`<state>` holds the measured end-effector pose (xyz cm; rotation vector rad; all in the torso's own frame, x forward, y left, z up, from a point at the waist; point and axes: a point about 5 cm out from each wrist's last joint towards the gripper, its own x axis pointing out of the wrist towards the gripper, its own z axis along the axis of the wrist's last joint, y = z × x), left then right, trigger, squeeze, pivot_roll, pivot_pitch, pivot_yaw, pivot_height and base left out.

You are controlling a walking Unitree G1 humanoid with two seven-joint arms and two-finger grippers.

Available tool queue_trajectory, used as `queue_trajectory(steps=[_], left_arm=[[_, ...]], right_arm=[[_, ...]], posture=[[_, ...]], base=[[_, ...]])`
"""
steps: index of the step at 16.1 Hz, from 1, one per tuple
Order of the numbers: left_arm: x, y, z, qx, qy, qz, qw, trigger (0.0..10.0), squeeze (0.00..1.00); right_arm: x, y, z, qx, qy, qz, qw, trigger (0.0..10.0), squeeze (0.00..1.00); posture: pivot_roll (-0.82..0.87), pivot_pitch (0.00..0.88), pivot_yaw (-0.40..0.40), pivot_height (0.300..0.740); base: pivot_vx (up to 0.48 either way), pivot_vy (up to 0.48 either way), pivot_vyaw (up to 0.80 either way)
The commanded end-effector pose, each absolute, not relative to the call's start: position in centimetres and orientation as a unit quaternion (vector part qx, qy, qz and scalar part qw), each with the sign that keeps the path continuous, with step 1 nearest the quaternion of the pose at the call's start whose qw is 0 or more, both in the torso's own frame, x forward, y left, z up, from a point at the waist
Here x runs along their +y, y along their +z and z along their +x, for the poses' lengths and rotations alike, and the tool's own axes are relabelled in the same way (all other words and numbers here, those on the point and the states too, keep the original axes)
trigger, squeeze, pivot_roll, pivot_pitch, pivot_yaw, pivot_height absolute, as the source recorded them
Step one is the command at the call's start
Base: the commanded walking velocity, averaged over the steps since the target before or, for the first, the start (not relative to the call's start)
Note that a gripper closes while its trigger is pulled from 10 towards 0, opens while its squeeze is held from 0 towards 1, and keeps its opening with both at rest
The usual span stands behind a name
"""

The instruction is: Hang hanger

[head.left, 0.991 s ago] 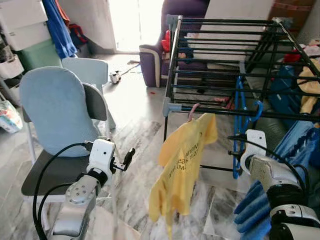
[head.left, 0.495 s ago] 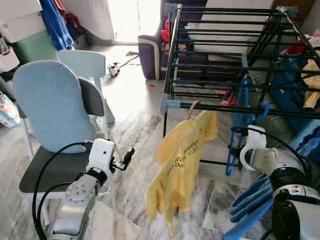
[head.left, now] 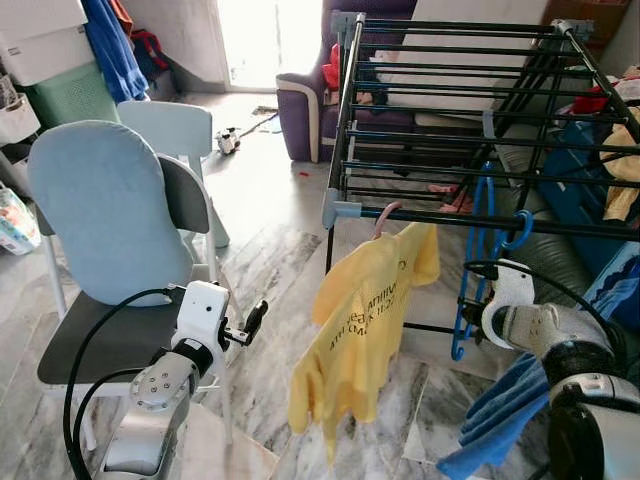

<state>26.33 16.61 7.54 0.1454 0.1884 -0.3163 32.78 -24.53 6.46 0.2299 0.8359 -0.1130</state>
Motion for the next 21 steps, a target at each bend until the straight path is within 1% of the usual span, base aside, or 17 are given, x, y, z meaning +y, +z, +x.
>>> queue_trajectory(steps=[1, 2, 4, 6, 8, 9, 10, 12, 14, 16, 21], left_arm=[[16.7, 8.0, 26.5, 0.087, -0.158, 0.077, 0.981, 10.0, 0.00], [16.6, 8.1, 26.4, 0.086, -0.157, 0.073, 0.981, 10.0, 0.00], [16.5, 8.0, 26.3, 0.088, -0.158, 0.073, 0.981, 10.0, 0.00], [16.5, 7.8, 26.2, 0.091, -0.159, 0.073, 0.980, 10.0, 0.00], [16.5, 7.8, 26.2, 0.091, -0.159, 0.072, 0.980, 10.0, 0.00], [16.3, 7.7, 26.3, 0.090, -0.159, 0.070, 0.981, 10.0, 0.00], [16.1, 7.8, 26.4, 0.086, -0.161, 0.067, 0.981, 10.0, 0.00], [15.9, 8.0, 26.5, 0.081, -0.161, 0.063, 0.982, 10.0, 0.00], [15.9, 7.9, 26.5, 0.082, -0.162, 0.067, 0.981, 10.0, 0.00], [16.0, 7.9, 26.6, 0.081, -0.159, 0.068, 0.982, 10.0, 0.00], [16.0, 7.9, 26.6, 0.078, -0.160, 0.071, 0.981, 10.0, 0.00]], right_arm=[[-24.8, 6.6, 32.7, 0.391, -0.057, 0.072, 0.916, 10.0, 1.00], [-24.7, 7.1, 32.8, 0.366, -0.063, 0.032, 0.928, 10.0, 1.00], [-24.3, 7.1, 32.3, 0.351, -0.071, 0.010, 0.934, 10.0, 1.00], [-23.5, 6.7, 30.9, 0.328, -0.081, 0.001, 0.941, 10.0, 1.00], [-23.0, 6.8, 30.4, 0.292, -0.078, 0.003, 0.953, 10.0, 1.00], [-22.6, 6.6, 29.4, 0.271, -0.082, -0.017, 0.959, 10.0, 1.00], [-22.2, 6.6, 29.0, 0.258, -0.088, -0.015, 0.962, 10.0, 1.00], [-22.0, 7.7, 28.8, 0.219, -0.090, -0.017, 0.971, 10.0, 1.00], [-22.2, 7.9, 28.7, 0.210, -0.095, -0.014, 0.973, 10.0, 1.00], [-22.0, 8.7, 28.4, 0.178, -0.099, -0.022, 0.979, 10.0, 1.00], [-21.8, 9.4, 28.6, 0.152, -0.100, -0.031, 0.983, 10.0, 1.00]], posture=[[-0.06, 0.000, 0.000, 0.740], [-0.06, 0.000, 0.003, 0.740], [-0.06, 0.000, 0.009, 0.740], [-0.06, 0.000, 0.012, 0.740], [-0.07, 0.000, 0.019, 0.740], [-0.07, 0.000, 0.021, 0.740], [-0.07, 0.000, 0.022, 0.740], [-0.07, 0.000, 0.022, 0.740], [-0.07, 0.000, 0.022, 0.740], [-0.07, 0.000, 0.019, 0.740], [-0.06, 0.000, 0.019, 0.740]], base=[[0.000, 0.000, 0.00], [0.000, 0.000, 0.00], [0.000, 0.000, 0.00], [0.000, 0.000, 0.00], [0.000, 0.000, 0.00], [0.000, 0.000, 0.00], [0.000, 0.000, 0.00], [0.000, 0.000, 0.00], [0.000, 0.000, 0.00], [0.000, 0.000, 0.00], [0.000, 0.000, 0.00]])
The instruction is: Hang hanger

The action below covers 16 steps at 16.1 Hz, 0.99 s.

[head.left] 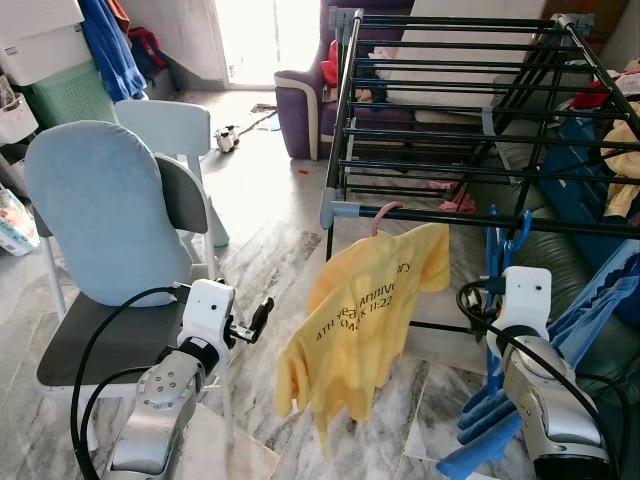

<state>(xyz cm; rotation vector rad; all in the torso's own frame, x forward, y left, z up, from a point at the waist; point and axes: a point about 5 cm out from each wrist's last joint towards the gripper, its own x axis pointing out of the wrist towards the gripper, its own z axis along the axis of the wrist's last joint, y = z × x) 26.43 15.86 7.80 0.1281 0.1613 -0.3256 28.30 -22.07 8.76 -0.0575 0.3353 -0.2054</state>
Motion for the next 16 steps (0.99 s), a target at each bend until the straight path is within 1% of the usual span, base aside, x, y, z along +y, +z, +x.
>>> queue_trajectory(steps=[1, 3, 6, 9, 11, 16], left_arm=[[16.0, 7.9, 26.5, 0.078, -0.159, 0.072, 0.982, 10.0, 0.00], [16.0, 7.9, 26.5, 0.079, -0.159, 0.074, 0.981, 10.0, 0.00], [16.6, 7.8, 26.4, 0.079, -0.143, 0.082, 0.983, 10.0, 0.00], [17.2, 7.9, 26.4, 0.083, -0.128, 0.089, 0.984, 10.0, 0.00], [17.3, 7.8, 26.3, 0.086, -0.124, 0.093, 0.984, 10.0, 0.00], [17.4, 7.8, 26.4, 0.087, -0.123, 0.100, 0.984, 10.0, 0.00]], right_arm=[[-21.7, 9.6, 28.7, 0.146, -0.098, -0.028, 0.984, 10.0, 1.00], [-21.6, 10.1, 28.9, 0.132, -0.097, -0.023, 0.986, 10.0, 1.00], [-20.9, 10.9, 29.4, 0.110, -0.063, -0.021, 0.992, 10.0, 1.00], [-20.2, 11.1, 30.0, 0.106, -0.048, -0.011, 0.993, 10.0, 1.00], [-19.9, 11.1, 30.0, 0.105, -0.038, -0.008, 0.994, 10.0, 1.00], [-19.8, 10.8, 30.3, 0.111, -0.039, -0.008, 0.993, 10.0, 1.00]], posture=[[-0.06, 0.000, 0.019, 0.740], [-0.06, 0.000, 0.019, 0.740], [-0.06, 0.000, 0.024, 0.740], [-0.05, 0.000, 0.025, 0.740], [-0.05, 0.000, 0.025, 0.740], [-0.05, 0.000, 0.026, 0.740]], base=[[0.000, 0.000, 0.00], [0.000, 0.000, 0.00], [0.000, 0.000, 0.00], [-0.276, 0.000, 0.00], [0.240, 0.000, 0.00], [-0.355, 0.000, 0.00]])
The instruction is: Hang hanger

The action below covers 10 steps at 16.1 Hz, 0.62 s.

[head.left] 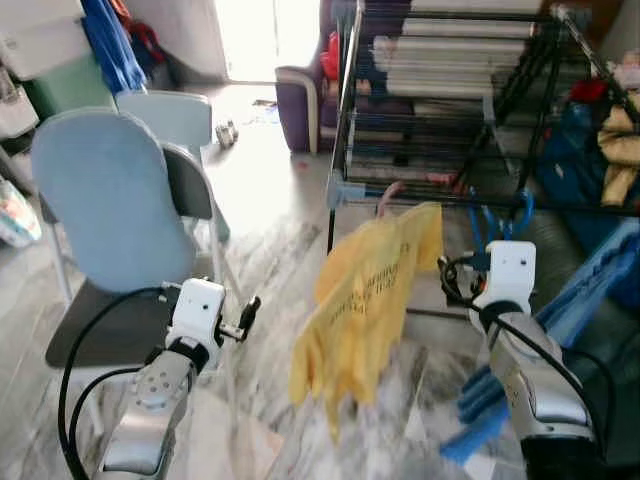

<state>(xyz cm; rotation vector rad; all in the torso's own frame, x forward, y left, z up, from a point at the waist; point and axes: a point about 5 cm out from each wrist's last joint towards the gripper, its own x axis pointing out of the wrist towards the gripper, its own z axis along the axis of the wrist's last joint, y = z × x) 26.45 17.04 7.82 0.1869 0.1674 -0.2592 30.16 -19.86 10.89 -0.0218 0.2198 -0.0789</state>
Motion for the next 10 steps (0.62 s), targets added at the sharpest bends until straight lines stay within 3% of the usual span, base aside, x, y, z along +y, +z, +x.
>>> queue_trajectory(steps=[1, 7, 8, 9, 10], left_arm=[[17.4, 7.8, 26.4, 0.087, -0.123, 0.101, 0.983, 10.0, 0.00], [17.6, 7.9, 26.3, 0.083, -0.107, 0.117, 0.984, 10.0, 0.00], [17.8, 7.8, 26.2, 0.083, -0.099, 0.119, 0.984, 10.0, 0.00], [18.0, 7.9, 26.2, 0.082, -0.092, 0.121, 0.985, 10.0, 0.00], [18.4, 8.1, 26.2, 0.079, -0.080, 0.124, 0.986, 10.0, 0.00]], right_arm=[[-19.8, 10.9, 30.3, 0.110, -0.040, -0.009, 0.993, 10.0, 1.00], [-19.5, 11.1, 30.8, 0.107, -0.037, -0.003, 0.994, 10.0, 1.00], [-19.1, 11.3, 31.2, 0.101, -0.025, -0.004, 0.995, 10.0, 0.73], [-18.8, 11.6, 31.6, 0.095, -0.019, -0.008, 0.995, 10.0, 0.00], [-18.2, 11.8, 32.2, 0.093, -0.010, 0.005, 0.996, 10.0, 0.00]], posture=[[-0.05, 0.000, 0.026, 0.740], [-0.05, 0.000, 0.022, 0.740], [-0.04, 0.000, 0.021, 0.740], [-0.03, 0.000, 0.019, 0.740], [-0.03, 0.000, 0.018, 0.740]], base=[[-0.364, 0.000, 0.00], [-0.364, 0.000, 0.00], [-0.386, 0.000, 0.00], [-0.386, 0.000, 0.00], [-0.382, 0.000, 0.00]])
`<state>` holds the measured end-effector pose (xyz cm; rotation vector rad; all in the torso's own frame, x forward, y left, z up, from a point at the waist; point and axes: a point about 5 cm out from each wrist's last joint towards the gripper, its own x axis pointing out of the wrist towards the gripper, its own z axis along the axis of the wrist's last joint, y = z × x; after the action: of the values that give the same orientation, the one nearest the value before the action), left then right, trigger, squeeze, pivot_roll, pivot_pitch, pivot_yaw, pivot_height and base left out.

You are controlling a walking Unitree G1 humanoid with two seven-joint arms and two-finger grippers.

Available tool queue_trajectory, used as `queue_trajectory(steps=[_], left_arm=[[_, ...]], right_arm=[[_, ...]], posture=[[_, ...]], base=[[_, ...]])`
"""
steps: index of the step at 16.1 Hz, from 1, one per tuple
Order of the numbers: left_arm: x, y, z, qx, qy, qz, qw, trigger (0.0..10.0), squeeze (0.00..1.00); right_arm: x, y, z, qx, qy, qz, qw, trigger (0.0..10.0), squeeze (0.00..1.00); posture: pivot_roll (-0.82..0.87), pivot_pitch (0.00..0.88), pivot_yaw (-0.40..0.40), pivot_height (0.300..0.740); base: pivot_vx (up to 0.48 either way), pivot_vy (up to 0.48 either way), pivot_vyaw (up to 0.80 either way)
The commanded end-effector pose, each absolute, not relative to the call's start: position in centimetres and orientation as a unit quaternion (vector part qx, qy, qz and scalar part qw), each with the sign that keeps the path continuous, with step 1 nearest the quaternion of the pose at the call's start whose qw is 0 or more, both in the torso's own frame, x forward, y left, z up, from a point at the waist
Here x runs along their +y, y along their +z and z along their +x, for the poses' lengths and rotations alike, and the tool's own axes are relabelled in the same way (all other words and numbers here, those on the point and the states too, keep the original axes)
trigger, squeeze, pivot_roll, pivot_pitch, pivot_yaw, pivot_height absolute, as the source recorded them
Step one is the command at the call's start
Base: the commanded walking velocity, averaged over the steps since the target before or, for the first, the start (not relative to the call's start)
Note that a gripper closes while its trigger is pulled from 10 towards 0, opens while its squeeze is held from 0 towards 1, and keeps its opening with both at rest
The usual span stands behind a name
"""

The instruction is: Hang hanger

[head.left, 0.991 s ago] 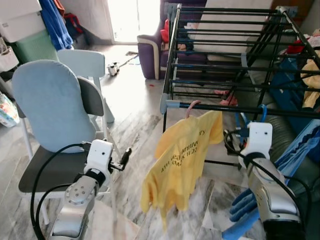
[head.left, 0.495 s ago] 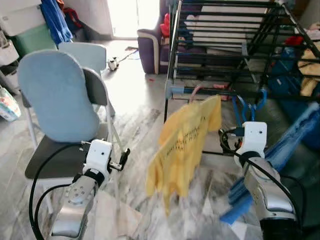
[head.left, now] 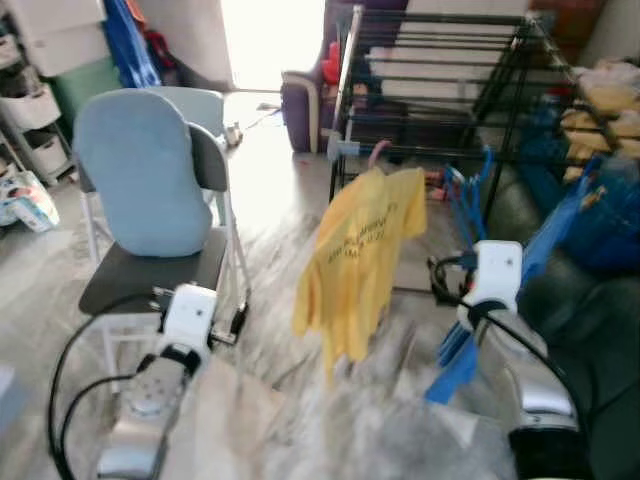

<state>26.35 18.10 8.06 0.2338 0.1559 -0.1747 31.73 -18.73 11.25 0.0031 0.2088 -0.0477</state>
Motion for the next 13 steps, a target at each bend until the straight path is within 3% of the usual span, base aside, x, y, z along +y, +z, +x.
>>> queue_trajectory(steps=[1, 10, 13], left_arm=[[18.5, 8.2, 26.2, 0.077, -0.075, 0.126, 0.986, 10.0, 0.00], [19.3, 10.9, 26.9, 0.037, -0.072, 0.147, 0.986, 10.0, 0.00], [18.3, 10.6, 26.9, 0.040, -0.078, 0.145, 0.986, 10.0, 0.00]], right_arm=[[-18.0, 12.0, 32.4, 0.089, -0.012, 0.009, 0.996, 10.0, 0.00], [-17.1, 11.7, 32.7, 0.072, 0.026, -0.004, 0.997, 10.0, 0.00], [-16.7, 11.4, 32.7, 0.071, 0.032, -0.005, 0.997, 10.0, 0.00]], posture=[[-0.03, 0.000, 0.018, 0.740], [0.01, 0.000, -0.005, 0.740], [0.02, 0.000, -0.006, 0.740]], base=[[-0.382, 0.000, 0.00], [-0.372, 0.000, 0.00], [-0.339, 0.000, 0.00]])
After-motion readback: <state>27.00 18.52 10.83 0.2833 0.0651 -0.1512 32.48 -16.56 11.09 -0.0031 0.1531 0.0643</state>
